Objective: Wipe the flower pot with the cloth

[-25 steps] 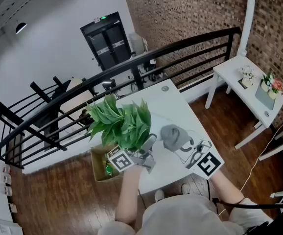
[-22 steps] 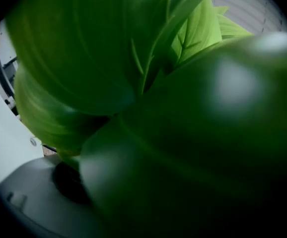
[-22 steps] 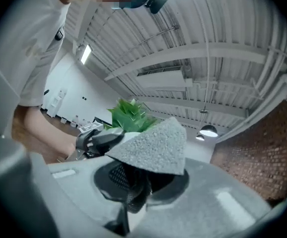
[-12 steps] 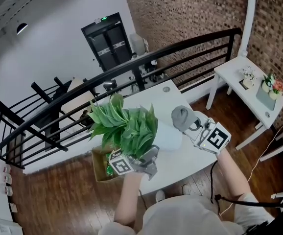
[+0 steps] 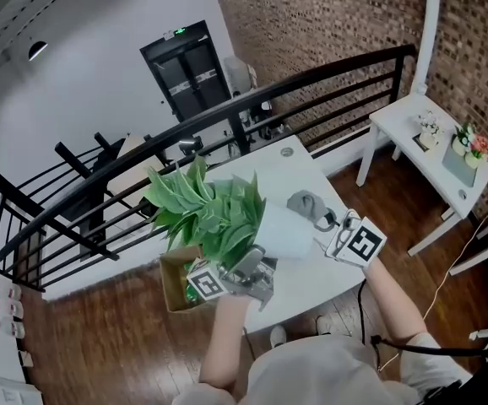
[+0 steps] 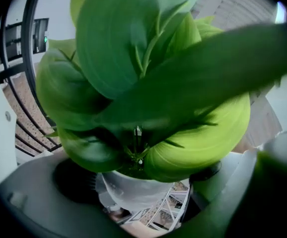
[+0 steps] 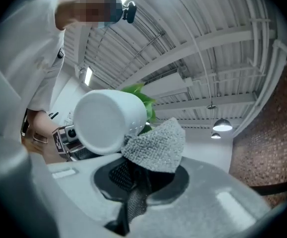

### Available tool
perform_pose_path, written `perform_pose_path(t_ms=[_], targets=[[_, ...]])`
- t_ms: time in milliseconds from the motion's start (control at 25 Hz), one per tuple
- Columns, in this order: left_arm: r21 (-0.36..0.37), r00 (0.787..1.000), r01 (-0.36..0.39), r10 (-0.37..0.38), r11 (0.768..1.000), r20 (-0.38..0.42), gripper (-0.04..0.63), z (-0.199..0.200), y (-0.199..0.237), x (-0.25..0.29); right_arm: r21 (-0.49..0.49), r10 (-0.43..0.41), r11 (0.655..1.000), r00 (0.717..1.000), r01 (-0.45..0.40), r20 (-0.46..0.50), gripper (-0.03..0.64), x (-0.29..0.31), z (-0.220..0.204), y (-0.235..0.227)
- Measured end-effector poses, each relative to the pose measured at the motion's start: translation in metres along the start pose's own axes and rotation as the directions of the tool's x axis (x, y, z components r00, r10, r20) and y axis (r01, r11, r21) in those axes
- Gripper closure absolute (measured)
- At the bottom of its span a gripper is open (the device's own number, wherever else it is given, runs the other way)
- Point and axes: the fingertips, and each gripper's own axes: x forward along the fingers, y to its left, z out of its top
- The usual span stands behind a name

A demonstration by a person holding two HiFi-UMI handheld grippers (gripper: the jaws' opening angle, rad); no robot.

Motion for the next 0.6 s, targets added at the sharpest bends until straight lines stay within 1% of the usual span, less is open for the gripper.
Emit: perform_pose_path(t_ms=[80,120,200,280,400,480,600], targets=[[-0.029,0.999,0.023,-0.022,0.999,0.036,0.043,0.003,-0.004,0.004,-0.017,0.038,0.999,0.999,-0.038,-0.005,0.598,0.002,-0.002,0.015],[-0.038,0.998,0.031,-0.029,0.999,0.051,0.043,0.004,-0.005,0.006,-0.021,0.056,0.998,0.998,-0.055,0.009,0.598,0.004,0.0,0.023],[-0.032,0.998,0.026,-0.024,0.999,0.064,0.043,0.005,-0.005,0.01,-0.008,0.069,0.998,0.996,-0.069,0.059,0.598,0.007,0.01,0.035],[-0.009,0.998,0.009,-0.008,1.0,0.068,0.043,0.007,-0.003,0.012,0.016,0.06,0.998,0.994,-0.061,0.087,0.598,0.006,0.017,0.043],[0.049,0.996,-0.033,0.029,0.998,0.084,0.043,0.012,0.002,0.012,0.049,0.048,0.998,0.997,-0.05,0.054,0.598,-0.002,0.018,0.053],[0.094,0.994,-0.075,0.067,0.993,0.082,0.043,0.014,0.01,0.011,0.074,0.047,0.996,0.998,-0.05,0.043,0.598,-0.007,0.025,0.06],[0.142,0.991,-0.125,0.116,0.982,0.071,0.043,0.016,0.018,0.005,0.097,0.046,0.994,0.996,-0.053,0.071,0.598,-0.01,0.047,0.071]])
